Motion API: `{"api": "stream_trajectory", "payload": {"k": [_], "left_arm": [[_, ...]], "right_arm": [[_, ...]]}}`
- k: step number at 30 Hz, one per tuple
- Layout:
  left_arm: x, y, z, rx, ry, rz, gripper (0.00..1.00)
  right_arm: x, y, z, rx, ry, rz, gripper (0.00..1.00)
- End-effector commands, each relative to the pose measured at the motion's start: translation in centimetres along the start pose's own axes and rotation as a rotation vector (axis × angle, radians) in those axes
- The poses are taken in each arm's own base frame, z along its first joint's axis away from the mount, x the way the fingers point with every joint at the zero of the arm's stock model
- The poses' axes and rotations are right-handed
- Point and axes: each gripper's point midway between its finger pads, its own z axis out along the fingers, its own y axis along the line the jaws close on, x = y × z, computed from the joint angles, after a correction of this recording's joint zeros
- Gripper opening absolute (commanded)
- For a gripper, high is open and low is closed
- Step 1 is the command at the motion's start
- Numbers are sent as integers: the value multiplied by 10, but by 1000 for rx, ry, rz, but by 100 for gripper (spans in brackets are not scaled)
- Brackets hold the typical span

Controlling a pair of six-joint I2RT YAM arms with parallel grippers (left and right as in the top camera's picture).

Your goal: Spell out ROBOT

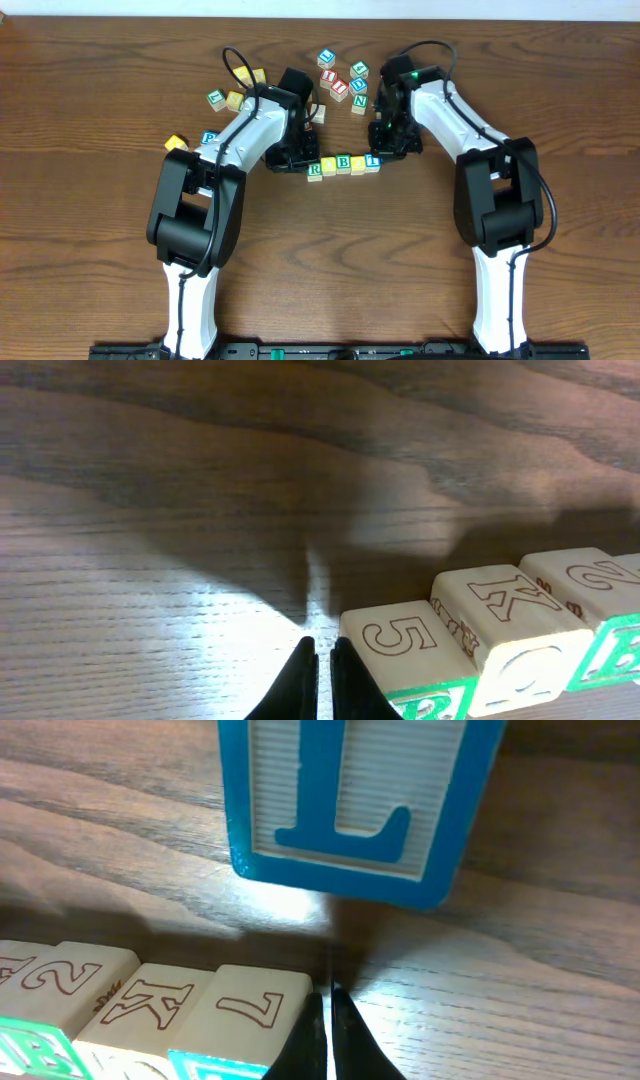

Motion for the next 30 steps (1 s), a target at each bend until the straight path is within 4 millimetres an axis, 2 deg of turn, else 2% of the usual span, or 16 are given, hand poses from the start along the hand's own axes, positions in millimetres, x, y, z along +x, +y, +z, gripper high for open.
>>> {"api": "stream_trajectory", "payload": {"k": [1,22,30], "left_arm": [[3,-2,7,10,19,7,7],[-10,-8,7,31,-38,53,7],[-11,-7,6,31,-39,55,7]], "right_arm": [[7,15,5,-24,20,4,1],[0,3,2,-10,2,68,4],[-8,-9,-15,64,-29,113,6]]}}
